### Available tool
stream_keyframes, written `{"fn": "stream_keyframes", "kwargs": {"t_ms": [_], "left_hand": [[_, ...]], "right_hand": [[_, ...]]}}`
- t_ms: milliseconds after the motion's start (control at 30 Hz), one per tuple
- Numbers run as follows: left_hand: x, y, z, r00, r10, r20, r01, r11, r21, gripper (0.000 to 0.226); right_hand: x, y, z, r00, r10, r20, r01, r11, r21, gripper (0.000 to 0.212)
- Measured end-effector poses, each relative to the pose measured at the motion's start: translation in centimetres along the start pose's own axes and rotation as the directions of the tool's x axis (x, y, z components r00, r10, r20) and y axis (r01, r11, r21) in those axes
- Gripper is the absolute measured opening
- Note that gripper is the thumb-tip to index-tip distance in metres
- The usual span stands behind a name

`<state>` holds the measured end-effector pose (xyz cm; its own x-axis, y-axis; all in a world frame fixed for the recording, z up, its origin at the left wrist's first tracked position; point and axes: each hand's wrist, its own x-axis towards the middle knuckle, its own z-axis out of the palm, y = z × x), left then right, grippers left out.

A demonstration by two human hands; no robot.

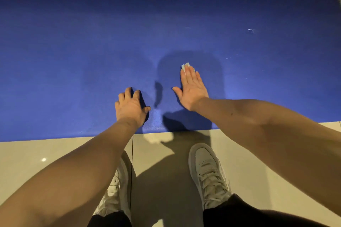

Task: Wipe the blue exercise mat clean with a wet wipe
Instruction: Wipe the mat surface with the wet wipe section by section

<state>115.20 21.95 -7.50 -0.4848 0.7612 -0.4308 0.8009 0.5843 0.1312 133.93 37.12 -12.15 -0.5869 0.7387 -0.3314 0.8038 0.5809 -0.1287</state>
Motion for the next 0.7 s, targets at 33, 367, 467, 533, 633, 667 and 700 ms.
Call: {"fn": "stream_keyframes", "kwargs": {"t_ms": [33,367,467,533,633,667,700], "left_hand": [[-0.1,0.5,0.1,1.000,0.016,0.003,-0.016,1.000,0.010,0.072],[-0.7,2.3,0.1,0.997,0.053,0.049,-0.056,0.997,0.046,0.078],[-0.8,2.4,0.2,0.997,0.048,0.055,-0.052,0.996,0.068,0.078],[-0.9,2.5,0.4,0.998,0.044,0.054,-0.048,0.996,0.074,0.078],[-1.1,3.0,0.6,0.998,0.040,0.050,-0.044,0.996,0.078,0.078],[-1.2,3.2,0.6,0.998,0.044,0.052,-0.048,0.996,0.080,0.078],[-1.4,3.4,0.7,0.997,0.049,0.055,-0.053,0.995,0.081,0.077]], "right_hand": [[-0.3,0.8,-0.1,0.996,0.091,-0.014,-0.091,0.996,0.003,0.080],[-4.8,-3.4,2.7,0.995,-0.102,-0.016,0.101,0.995,-0.013,0.085],[-5.5,-1.1,2.9,0.981,-0.191,-0.029,0.192,0.981,0.017,0.081],[-5.9,1.0,2.6,0.992,-0.120,-0.029,0.121,0.992,0.034,0.081],[-6.7,3.1,2.3,0.994,0.105,-0.007,-0.105,0.994,-0.008,0.084],[-6.9,3.2,2.1,0.982,0.190,-0.003,-0.190,0.982,-0.022,0.085],[-7.0,2.9,2.0,0.964,0.265,0.014,-0.265,0.964,-0.020,0.086]]}}
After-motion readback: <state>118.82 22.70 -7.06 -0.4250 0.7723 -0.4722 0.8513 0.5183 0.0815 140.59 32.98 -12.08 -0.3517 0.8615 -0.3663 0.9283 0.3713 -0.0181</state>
